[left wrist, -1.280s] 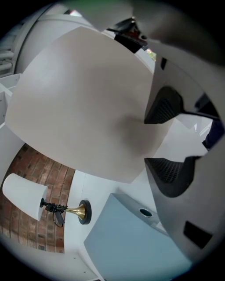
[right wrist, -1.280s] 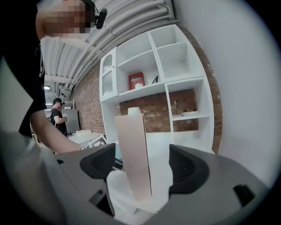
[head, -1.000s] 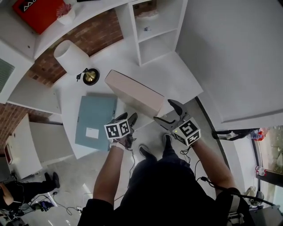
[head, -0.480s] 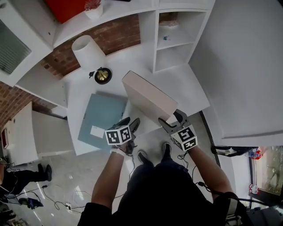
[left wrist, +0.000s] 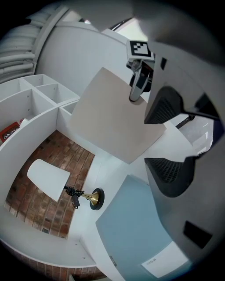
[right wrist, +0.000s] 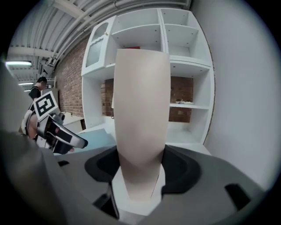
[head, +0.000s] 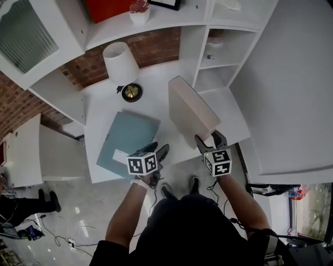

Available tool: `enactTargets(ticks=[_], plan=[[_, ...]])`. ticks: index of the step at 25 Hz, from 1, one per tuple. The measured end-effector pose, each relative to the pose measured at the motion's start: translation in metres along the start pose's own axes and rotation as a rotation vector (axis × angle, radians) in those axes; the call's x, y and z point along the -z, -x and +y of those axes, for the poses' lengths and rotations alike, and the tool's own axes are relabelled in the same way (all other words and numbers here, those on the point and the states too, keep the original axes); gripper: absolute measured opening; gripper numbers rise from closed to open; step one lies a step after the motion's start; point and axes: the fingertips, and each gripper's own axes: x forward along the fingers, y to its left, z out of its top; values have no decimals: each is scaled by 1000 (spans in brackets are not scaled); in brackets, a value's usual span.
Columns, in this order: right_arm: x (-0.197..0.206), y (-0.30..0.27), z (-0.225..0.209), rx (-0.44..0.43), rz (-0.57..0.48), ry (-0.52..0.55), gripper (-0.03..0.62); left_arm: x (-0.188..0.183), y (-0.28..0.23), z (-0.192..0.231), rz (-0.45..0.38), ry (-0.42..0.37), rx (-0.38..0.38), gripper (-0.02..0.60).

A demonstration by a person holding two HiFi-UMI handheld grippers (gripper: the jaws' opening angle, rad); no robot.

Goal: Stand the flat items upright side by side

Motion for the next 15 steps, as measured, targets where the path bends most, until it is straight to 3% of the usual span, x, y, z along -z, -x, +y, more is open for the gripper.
enactTargets(ticks=[8,15], plan=[[-10,-25,-5,91,18,-91,279,-15,30,2,-28,-74,33,239],[-29,-48,-12,165,25,-96,279,-16,39,13,-31,-46,22,238]])
